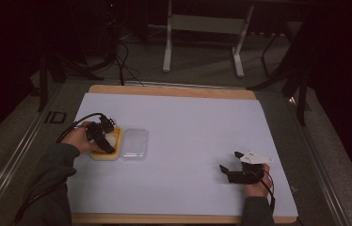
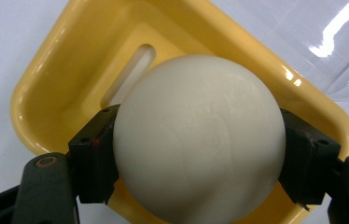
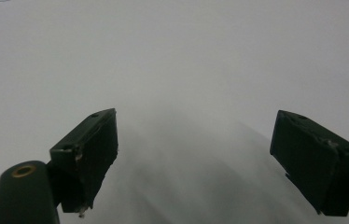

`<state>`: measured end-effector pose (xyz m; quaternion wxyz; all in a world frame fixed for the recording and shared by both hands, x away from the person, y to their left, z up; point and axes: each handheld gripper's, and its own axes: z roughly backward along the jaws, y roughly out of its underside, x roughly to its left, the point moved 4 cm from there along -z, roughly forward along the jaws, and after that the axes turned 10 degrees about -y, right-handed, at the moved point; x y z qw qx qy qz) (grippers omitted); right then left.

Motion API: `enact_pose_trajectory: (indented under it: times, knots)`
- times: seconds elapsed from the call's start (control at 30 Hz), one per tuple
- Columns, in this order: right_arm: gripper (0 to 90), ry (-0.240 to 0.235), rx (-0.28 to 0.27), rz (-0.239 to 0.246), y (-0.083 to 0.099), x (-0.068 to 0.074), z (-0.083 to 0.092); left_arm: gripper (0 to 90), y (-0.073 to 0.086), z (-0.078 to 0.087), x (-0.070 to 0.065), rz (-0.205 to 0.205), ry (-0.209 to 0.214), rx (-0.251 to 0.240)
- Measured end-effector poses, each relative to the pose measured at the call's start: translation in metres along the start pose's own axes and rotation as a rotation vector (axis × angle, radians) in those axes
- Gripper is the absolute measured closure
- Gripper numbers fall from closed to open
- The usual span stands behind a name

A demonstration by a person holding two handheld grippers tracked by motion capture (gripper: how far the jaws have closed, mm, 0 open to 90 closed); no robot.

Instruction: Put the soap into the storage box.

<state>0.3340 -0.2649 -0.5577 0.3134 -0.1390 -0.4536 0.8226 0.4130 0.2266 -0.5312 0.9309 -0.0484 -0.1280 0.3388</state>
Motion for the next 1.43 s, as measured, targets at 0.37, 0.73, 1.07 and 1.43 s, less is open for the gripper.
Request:
enact_pose_trajectory:
  times: [0.37,0.73,1.07,1.43]
  knots:
    - [15.0,-0.001,0.001,0.002,0.0,0.0,0.0,16.4,0.005,-0.005,0.003,0.037,0.054,-0.026]
    - [15.1,-0.001,0.002,0.002,0.0,0.0,0.0,9.2,0.004,0.003,0.003,0.03,0.018,-0.046]
    - [15.0,-0.001,0.002,0.002,0.0,0.0,0.0,7.9,0.005,0.026,0.007,0.06,0.003,-0.157]
    - [15.0,0.004,0.002,-0.001,0.0,0.0,0.0,14.0,-0.004,0.05,-0.017,-0.002,-0.032,-0.267]
